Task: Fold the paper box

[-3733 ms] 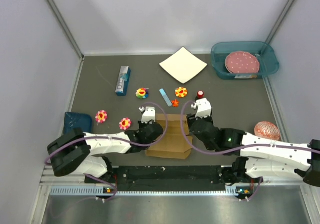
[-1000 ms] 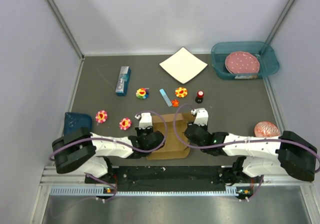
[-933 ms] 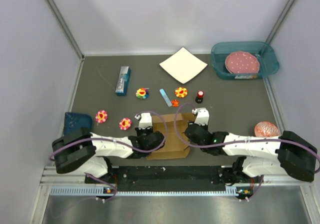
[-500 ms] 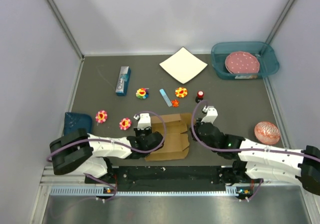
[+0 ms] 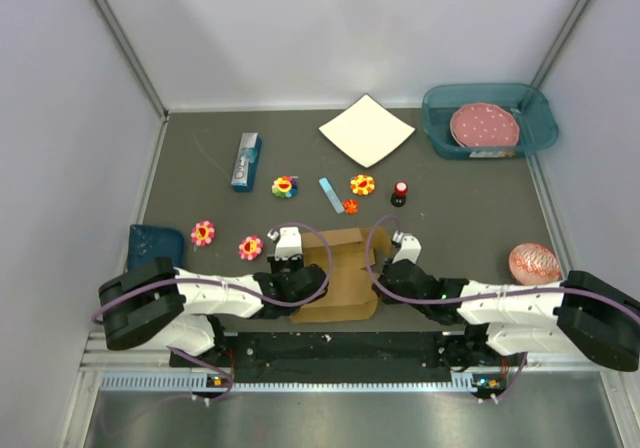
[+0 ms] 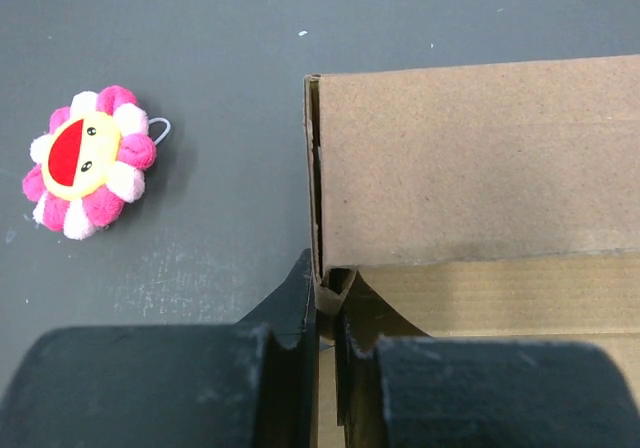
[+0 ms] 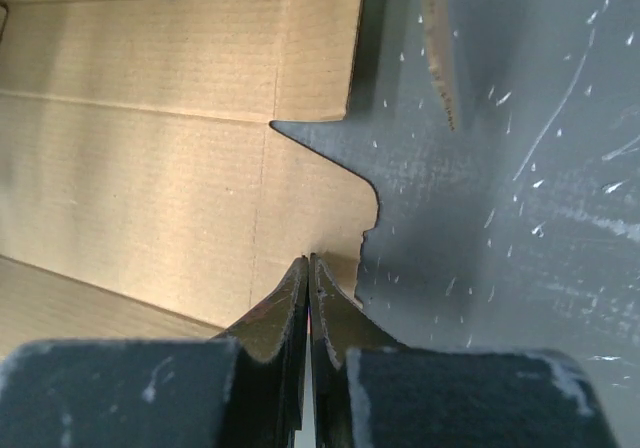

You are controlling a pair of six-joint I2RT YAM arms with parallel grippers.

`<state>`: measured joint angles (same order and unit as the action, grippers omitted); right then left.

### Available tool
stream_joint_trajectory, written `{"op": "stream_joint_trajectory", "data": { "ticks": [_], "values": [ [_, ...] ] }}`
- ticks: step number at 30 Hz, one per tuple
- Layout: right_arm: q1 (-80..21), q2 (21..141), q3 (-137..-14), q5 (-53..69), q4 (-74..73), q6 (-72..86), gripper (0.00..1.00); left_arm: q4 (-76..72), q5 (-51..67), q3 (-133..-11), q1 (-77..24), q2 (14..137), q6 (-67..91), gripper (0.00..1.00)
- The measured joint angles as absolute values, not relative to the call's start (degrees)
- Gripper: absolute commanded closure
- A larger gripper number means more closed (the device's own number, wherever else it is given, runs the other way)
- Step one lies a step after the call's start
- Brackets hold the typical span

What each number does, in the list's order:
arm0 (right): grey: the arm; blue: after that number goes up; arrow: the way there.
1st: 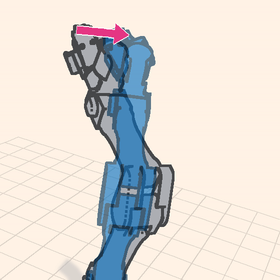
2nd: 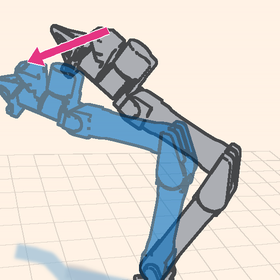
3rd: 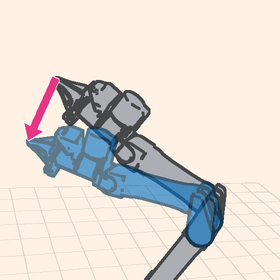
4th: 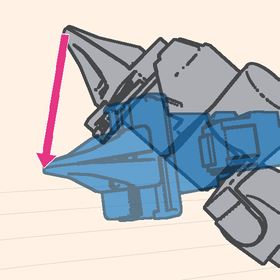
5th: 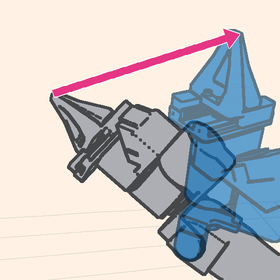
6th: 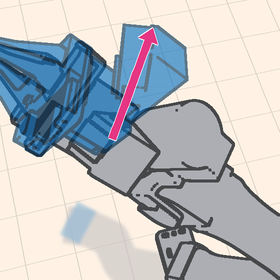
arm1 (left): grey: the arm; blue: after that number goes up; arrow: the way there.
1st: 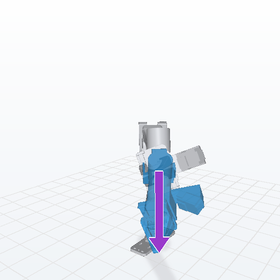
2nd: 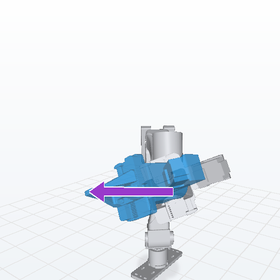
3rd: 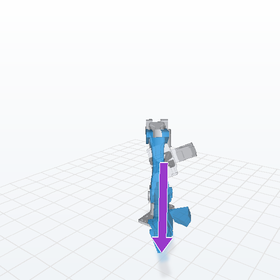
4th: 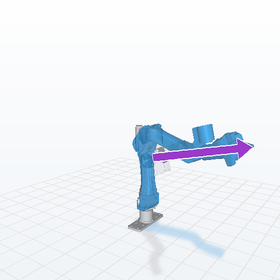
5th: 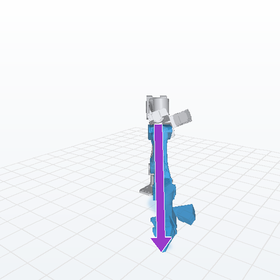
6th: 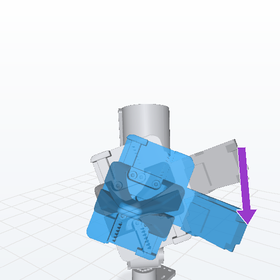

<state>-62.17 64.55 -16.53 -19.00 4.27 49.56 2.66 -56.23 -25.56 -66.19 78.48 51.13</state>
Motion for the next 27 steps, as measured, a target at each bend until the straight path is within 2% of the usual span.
{"op": "stream_joint_trajectory", "data": {
  "ticks": [9,14,21,27],
  "values": [
    [-62.78,67.05,-15.38,-20.93,8.32,59.83,1.00,3.60,-57.36,-25.08,-66.19,77.73,51.13,1.00],
    [-65.10,65.84,-16.58,-23.66,4.84,61.14,1.00,3.55,-57.36,-24.93,-66.24,77.73,51.16,1.00],
    [-65.52,58.17,-20.84,-27.62,-5.96,59.24,0.83,3.53,-57.32,-24.93,-66.46,77.73,51.11,1.00],
    [-64.93,55.86,-24.49,-30.15,-8.49,57.12,0.77,3.55,-57.32,-24.93,-66.48,77.73,51.13,1.00]
  ]
}}
